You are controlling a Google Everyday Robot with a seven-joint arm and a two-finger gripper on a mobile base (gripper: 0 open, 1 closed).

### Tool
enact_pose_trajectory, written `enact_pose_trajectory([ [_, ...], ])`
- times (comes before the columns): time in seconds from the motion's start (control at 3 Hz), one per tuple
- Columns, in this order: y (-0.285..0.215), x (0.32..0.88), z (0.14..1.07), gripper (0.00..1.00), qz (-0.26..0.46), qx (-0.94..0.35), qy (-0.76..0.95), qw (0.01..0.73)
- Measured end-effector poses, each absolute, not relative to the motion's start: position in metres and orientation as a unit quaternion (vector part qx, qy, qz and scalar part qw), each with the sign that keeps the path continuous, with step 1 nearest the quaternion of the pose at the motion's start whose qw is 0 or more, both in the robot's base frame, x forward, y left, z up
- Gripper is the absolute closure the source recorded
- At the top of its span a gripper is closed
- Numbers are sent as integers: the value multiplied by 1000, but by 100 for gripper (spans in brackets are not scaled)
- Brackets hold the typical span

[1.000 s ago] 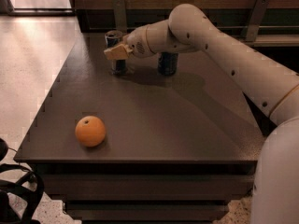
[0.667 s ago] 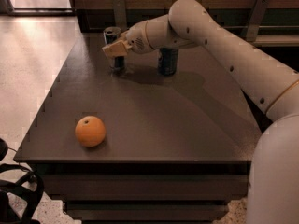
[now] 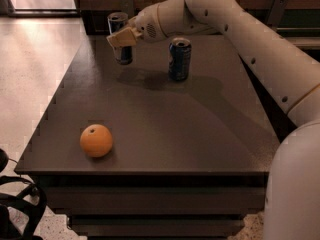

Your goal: Move redbull can near orange

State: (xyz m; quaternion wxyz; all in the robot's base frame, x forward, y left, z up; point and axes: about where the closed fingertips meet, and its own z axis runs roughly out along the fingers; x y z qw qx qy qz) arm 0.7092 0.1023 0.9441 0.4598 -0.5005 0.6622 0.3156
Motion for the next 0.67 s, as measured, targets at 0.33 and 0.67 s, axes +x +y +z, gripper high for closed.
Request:
enact_pose_trajectory([
  [0.33,84,692,966,100,314,-495,662,467],
  [0.67,59,671,977,100,314,-482,673,464],
])
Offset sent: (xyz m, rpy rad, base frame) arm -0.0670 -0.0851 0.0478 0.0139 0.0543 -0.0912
